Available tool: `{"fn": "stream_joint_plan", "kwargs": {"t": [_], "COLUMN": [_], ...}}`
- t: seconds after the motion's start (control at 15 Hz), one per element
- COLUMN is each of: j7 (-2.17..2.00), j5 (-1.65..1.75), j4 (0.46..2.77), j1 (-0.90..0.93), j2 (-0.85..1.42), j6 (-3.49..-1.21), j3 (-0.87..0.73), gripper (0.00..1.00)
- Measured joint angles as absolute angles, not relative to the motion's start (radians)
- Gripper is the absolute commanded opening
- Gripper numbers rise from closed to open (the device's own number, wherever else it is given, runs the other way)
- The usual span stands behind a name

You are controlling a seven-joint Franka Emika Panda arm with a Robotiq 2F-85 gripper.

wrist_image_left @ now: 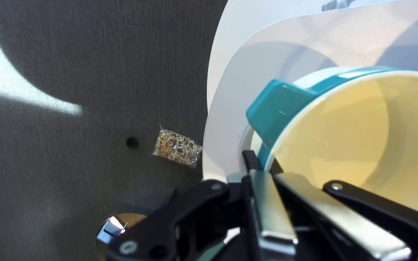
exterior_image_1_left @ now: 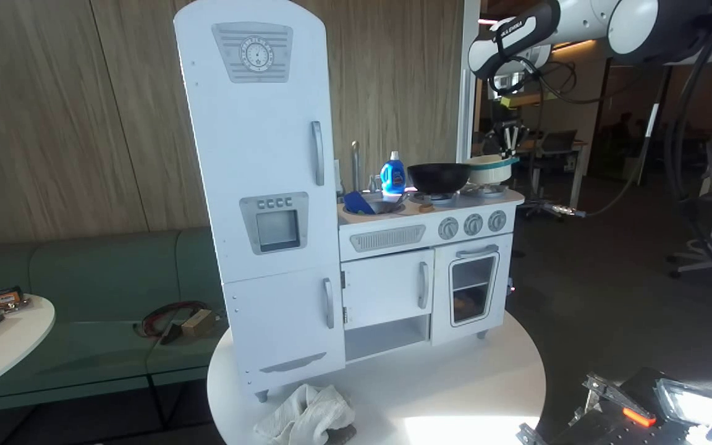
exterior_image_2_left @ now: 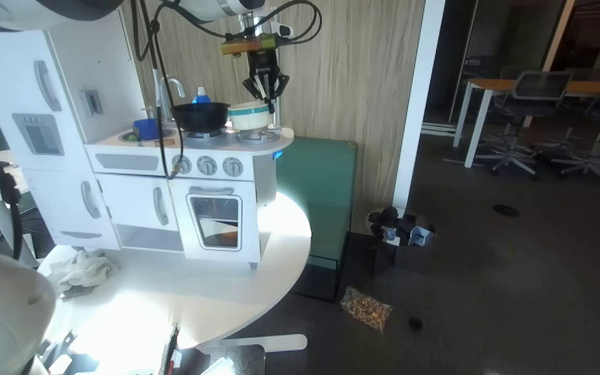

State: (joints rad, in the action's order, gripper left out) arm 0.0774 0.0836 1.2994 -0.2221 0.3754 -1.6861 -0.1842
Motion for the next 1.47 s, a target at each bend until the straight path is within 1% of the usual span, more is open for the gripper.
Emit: {"fn": "stream_joint_plan", "kwargs": {"t": [0.07, 0.27, 0.33, 0.47, 0.53, 0.6, 0.67, 1.07, 1.47], "j7": [0.077, 0.077, 0.077, 0.077, 0.076, 0.076, 0.076, 0.057, 0.055], "j5": [0.084, 0.084, 0.084, 0.084, 0.084, 0.084, 0.084, 0.136, 0.152], "j4": [1.297, 1.288, 1.286, 1.285, 1.285, 1.285, 1.283, 1.218, 1.165], "j1": [-0.223, -0.225, -0.225, -0.225, -0.225, -0.225, -0.225, -0.211, -0.156], "j2": [0.378, 0.387, 0.390, 0.395, 0.397, 0.397, 0.397, 0.362, 0.299], "j6": [-1.683, -1.673, -1.671, -1.669, -1.669, -1.669, -1.669, -1.650, -1.566], "j3": [-0.184, -0.184, -0.184, -0.184, -0.184, -0.184, -0.184, -0.186, -0.172], "gripper": [0.35, 0.57, 0.66, 0.79, 0.88, 0.95, 0.99, 1.00, 1.00]}}
